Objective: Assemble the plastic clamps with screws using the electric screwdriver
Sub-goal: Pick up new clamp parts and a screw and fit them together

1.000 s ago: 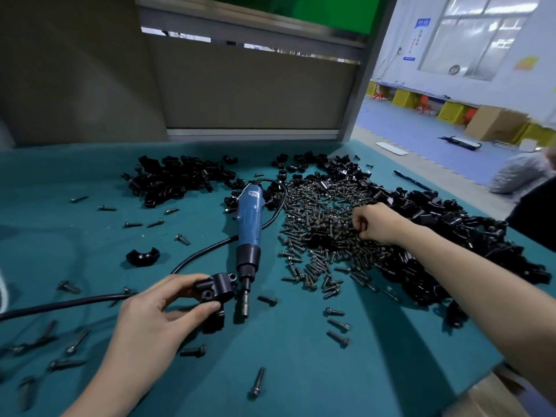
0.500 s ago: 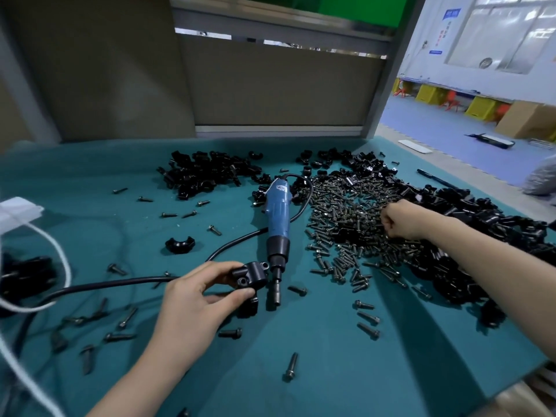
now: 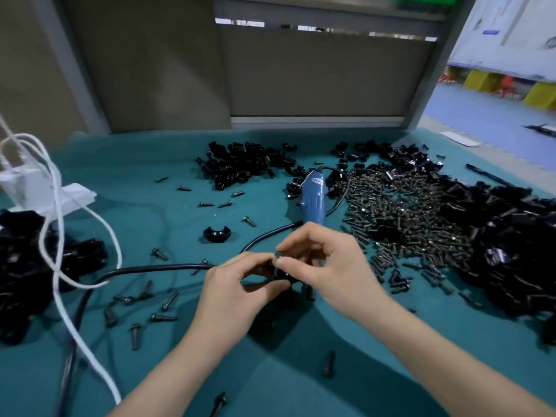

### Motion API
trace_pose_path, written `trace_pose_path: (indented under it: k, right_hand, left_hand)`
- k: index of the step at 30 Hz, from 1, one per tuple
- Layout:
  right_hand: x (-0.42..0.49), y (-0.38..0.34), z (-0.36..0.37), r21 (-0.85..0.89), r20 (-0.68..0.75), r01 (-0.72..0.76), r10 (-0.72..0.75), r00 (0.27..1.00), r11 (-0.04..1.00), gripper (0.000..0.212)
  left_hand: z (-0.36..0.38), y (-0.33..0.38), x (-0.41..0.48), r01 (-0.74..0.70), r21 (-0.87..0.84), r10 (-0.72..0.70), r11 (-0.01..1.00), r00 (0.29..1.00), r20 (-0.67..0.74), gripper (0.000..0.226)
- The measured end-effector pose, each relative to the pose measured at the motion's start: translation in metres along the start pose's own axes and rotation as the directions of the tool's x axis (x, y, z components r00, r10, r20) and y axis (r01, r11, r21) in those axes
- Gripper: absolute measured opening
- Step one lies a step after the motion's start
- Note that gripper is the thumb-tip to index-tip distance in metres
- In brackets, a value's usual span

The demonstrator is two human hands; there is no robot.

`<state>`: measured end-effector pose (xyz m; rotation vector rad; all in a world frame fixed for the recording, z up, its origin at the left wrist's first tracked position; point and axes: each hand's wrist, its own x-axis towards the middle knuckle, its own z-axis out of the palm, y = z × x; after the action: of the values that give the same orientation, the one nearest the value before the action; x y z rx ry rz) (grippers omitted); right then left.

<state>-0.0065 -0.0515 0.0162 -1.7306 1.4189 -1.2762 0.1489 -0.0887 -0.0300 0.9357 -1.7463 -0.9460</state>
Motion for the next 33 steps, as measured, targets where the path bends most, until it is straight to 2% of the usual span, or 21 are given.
trace_pose_path:
  k: [5,8,10,14,17,23,25,30,33]
  right_hand:
    - [-0.009,0.011,0.012,-0.132,-0.117,0.179,-0.194,0.974,0.975,0.015]
    - [-0.009,0.013,0.013,-0.055,-0.184,0.159,-0.167,0.969,0.986,0.011]
    - [-0.009,0.013,0.012,-0.061,-0.164,0.172,-0.180,0.970,0.983,0.007]
    - [-0.008,0.016,0.011,-0.230,-0.148,0.316,-0.354,0.923,0.920,0.008]
    - [-0.008,0.018,0.013,-0.314,-0.102,0.376,-0.425,0.900,0.872,0.010]
    - [-0.004,0.020,0.004,-0.282,-0.006,0.364,-0.381,0.925,0.888,0.008]
    - [-0.004,0.020,0.003,-0.248,0.026,0.369,-0.375,0.927,0.896,0.009]
    - [-0.006,0.023,0.001,-0.241,0.016,0.334,-0.340,0.940,0.911,0.009]
    - [-0.007,0.023,0.000,-0.232,0.018,0.307,-0.312,0.950,0.923,0.009]
  left_hand:
    - [-0.001,0.001,0.001,0.011,-0.043,-0.011,0.999,1.000,-0.013,0.035]
    - [0.000,0.002,0.000,0.011,-0.061,-0.012,0.998,1.000,-0.004,0.037]
    - [0.000,0.002,0.000,0.016,-0.078,-0.017,0.997,1.000,-0.004,0.037]
    - [0.000,0.000,0.000,0.021,-0.080,-0.021,0.997,1.000,0.005,0.036]
    - [0.000,-0.003,0.001,0.023,-0.099,-0.022,0.995,1.000,0.012,0.036]
    - [0.001,-0.004,0.000,0.038,-0.119,-0.039,0.992,0.999,-0.005,0.038]
    - [0.000,-0.005,0.000,0.024,-0.104,-0.023,0.994,1.000,0.011,0.047]
    - [0.001,-0.006,-0.001,0.007,-0.074,-0.005,0.997,1.000,0.019,0.056]
    - [0.001,-0.004,0.000,-0.021,-0.048,0.022,0.999,0.999,0.025,0.051]
